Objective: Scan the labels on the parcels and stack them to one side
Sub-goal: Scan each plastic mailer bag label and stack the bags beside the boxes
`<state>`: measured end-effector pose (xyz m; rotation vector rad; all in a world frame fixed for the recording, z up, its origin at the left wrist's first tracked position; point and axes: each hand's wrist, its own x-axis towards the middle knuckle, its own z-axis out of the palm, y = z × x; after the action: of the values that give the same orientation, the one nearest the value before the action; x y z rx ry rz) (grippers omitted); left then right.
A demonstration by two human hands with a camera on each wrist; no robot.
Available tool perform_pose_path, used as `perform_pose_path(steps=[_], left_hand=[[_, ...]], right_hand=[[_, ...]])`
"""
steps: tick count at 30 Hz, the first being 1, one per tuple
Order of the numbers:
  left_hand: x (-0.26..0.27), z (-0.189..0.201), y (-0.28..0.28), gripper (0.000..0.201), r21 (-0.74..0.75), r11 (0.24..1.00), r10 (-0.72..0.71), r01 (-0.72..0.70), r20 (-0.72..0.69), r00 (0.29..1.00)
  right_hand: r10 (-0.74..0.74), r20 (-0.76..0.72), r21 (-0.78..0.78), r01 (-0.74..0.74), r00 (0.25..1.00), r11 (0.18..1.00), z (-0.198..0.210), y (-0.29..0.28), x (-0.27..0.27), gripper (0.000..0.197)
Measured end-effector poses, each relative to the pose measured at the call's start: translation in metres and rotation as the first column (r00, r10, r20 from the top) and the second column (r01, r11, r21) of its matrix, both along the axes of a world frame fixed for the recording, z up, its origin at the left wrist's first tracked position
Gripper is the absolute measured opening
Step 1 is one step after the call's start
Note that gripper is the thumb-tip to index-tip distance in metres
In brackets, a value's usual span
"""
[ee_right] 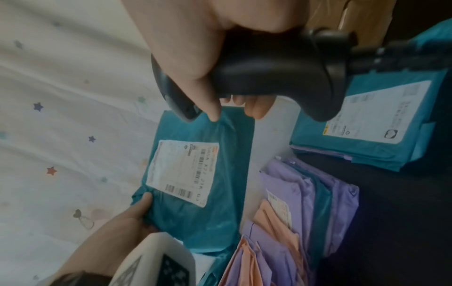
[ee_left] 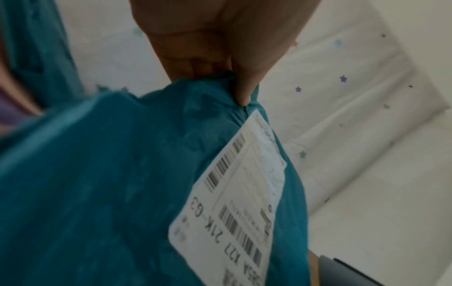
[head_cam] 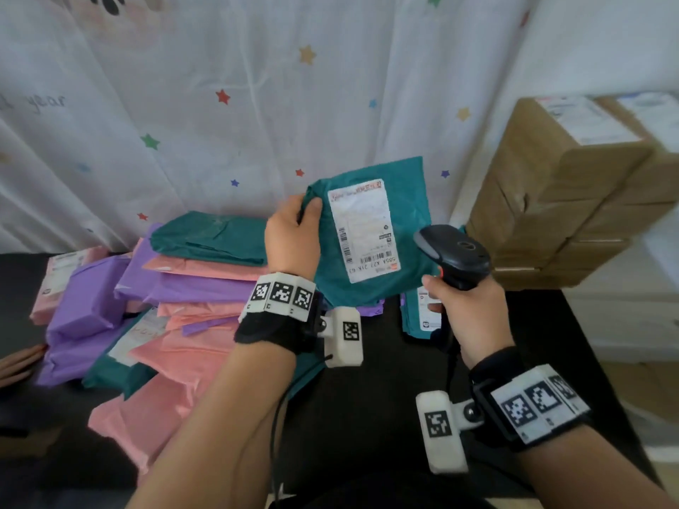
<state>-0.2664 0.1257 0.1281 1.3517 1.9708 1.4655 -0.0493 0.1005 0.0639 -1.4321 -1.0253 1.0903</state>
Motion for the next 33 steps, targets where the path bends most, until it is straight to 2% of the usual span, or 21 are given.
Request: perform_pose_path(steps=[3, 6, 9, 11, 14, 15, 17, 19, 21, 23, 25, 26, 28, 30, 33], left_hand=[[0.020, -0.015, -0.005, 0.025, -0.075, 0.997, 0.033, -0.022, 0.144, 0.989], [0.037, -0.027, -0.007, 0.014, -0.143, 0.989, 0.069, -0.025, 0.310, 0.948], [0.055, -0.037, -0.008, 0.013, -0.244, 0.969, 0.065, 0.051, 0.446, 0.893], [0.067, -0.042, -0.010, 0.020, -0.282, 0.955, 0.086, 0.089, 0.553, 0.829], [0.081, -0.048, -0.016, 0.022, -0.300, 0.934, 0.086, 0.196, 0.719, 0.689], [0.084, -0.050, -0.018, 0.020, -0.326, 0.916, 0.077, 0.235, 0.716, 0.694], [0.087, -0.056, -0.020, 0.021, -0.419, 0.861, 0.018, 0.288, 0.591, 0.807], [0.087, -0.061, -0.023, 0.031, -0.492, 0.825, -0.099, 0.279, 0.362, 0.927], [0.087, -0.063, -0.025, 0.050, -0.519, 0.818, -0.169, 0.248, 0.194, 0.966], [0.087, -0.060, -0.025, 0.071, -0.471, 0.865, -0.191, 0.174, 0.012, 0.981], [0.087, -0.054, -0.022, 0.079, -0.343, 0.924, -0.255, 0.170, -0.218, 0.942], [0.087, -0.051, -0.021, 0.077, -0.300, 0.931, -0.303, 0.210, -0.310, 0.901], [0.088, -0.046, -0.019, 0.064, -0.310, 0.910, -0.396, 0.276, -0.448, 0.801], [0.089, -0.045, -0.019, 0.046, -0.358, 0.885, -0.450, 0.297, -0.498, 0.741], [0.092, -0.046, -0.021, 0.032, -0.409, 0.864, -0.475, 0.293, -0.468, 0.746]], right_hand=[[-0.050, -0.072, -0.049, 0.047, 0.996, 0.998, -0.001, -0.001, 0.016, 0.034], [-0.084, -0.107, -0.093, 0.074, 0.991, 0.993, -0.004, -0.001, 0.030, 0.040], [-0.137, -0.081, -0.114, 0.127, 0.987, 0.985, -0.007, -0.001, 0.042, 0.030], [-0.166, -0.053, -0.116, 0.159, 0.985, 0.980, -0.007, 0.001, 0.050, 0.025], [-0.182, -0.014, -0.109, 0.179, 0.983, 0.978, -0.007, 0.003, 0.061, 0.028], [-0.200, 0.007, -0.102, 0.200, 0.980, 0.974, -0.008, 0.003, 0.064, 0.028], [-0.234, 0.051, -0.076, 0.237, 0.971, 0.968, -0.007, 0.004, 0.071, 0.031], [-0.235, 0.099, -0.038, 0.239, 0.967, 0.970, -0.004, 0.005, 0.075, 0.033], [-0.218, 0.168, 0.018, 0.218, 0.961, 0.976, 0.001, 0.004, 0.078, 0.033], [-0.193, 0.269, 0.083, 0.177, 0.944, 0.981, 0.006, 0.000, 0.078, 0.032], [-0.155, 0.360, 0.119, 0.120, 0.920, 0.986, 0.009, -0.006, 0.076, 0.032], [-0.132, 0.396, 0.136, 0.084, 0.909, 0.987, 0.010, -0.009, 0.074, 0.034], [-0.085, 0.452, 0.170, 0.008, 0.888, 0.985, 0.011, -0.016, 0.070, 0.041], [-0.048, 0.491, 0.183, -0.049, 0.870, 0.982, 0.011, -0.020, 0.067, 0.045], [-0.031, 0.521, 0.168, -0.066, 0.853, 0.984, 0.007, -0.023, 0.066, 0.043]])
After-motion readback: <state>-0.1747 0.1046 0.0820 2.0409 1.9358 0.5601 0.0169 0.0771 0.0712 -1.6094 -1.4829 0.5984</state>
